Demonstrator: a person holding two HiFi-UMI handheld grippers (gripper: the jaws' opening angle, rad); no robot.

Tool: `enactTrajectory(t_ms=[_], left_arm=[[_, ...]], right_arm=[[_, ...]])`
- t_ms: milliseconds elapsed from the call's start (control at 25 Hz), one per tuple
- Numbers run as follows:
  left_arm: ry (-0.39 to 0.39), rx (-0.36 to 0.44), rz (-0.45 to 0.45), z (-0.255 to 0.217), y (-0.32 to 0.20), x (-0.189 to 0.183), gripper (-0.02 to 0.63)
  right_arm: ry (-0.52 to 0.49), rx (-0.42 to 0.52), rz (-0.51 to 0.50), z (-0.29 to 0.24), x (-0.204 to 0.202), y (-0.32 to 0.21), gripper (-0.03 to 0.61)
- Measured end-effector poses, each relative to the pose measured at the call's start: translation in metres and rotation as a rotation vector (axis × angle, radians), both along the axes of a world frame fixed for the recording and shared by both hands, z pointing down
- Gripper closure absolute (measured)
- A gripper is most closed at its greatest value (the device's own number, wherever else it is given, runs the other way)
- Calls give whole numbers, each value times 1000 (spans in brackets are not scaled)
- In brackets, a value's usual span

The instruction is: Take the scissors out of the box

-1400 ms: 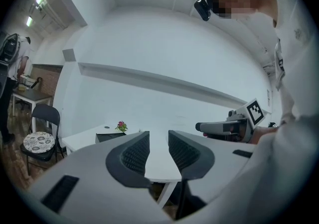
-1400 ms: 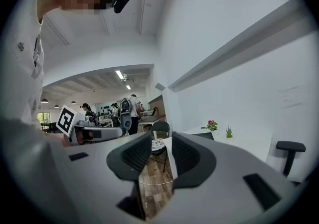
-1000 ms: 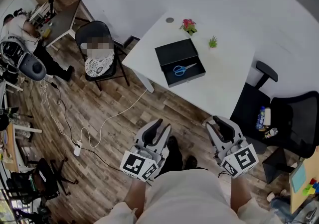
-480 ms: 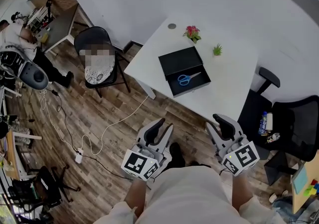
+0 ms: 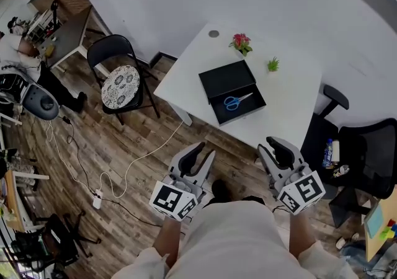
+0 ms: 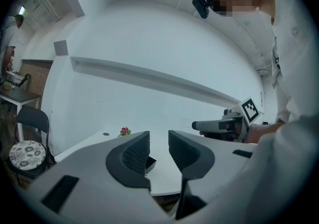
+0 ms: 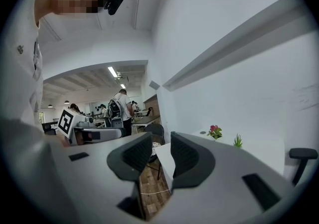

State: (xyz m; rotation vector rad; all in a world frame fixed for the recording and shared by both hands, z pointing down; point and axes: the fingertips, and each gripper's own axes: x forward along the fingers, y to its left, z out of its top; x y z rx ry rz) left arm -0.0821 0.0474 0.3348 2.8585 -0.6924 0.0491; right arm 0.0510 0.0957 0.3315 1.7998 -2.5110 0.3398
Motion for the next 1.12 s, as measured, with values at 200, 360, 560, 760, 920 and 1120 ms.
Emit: enactTrajectory(t_ms=[200, 360, 560, 760, 920, 1120], left_arm=[[-4, -21, 20, 9, -7, 0, 489], [-14, -30, 40, 12, -4, 2, 489], [-26, -40, 55, 16, -4, 5, 489], [-31, -55, 21, 20, -11, 2, 489], [-34, -61, -8, 17, -23, 3, 489], [-46, -51, -38, 12, -41, 7, 489]], right_arm=[[-6, -14, 24, 3, 1, -5, 459], [-4, -40, 28, 9, -1, -4, 459], [3, -59, 20, 14, -1, -10, 459], [2, -71, -10, 16, -1, -24, 459], [5, -77, -43, 17, 2, -44, 459], [22, -81, -93, 16, 9, -74, 460]])
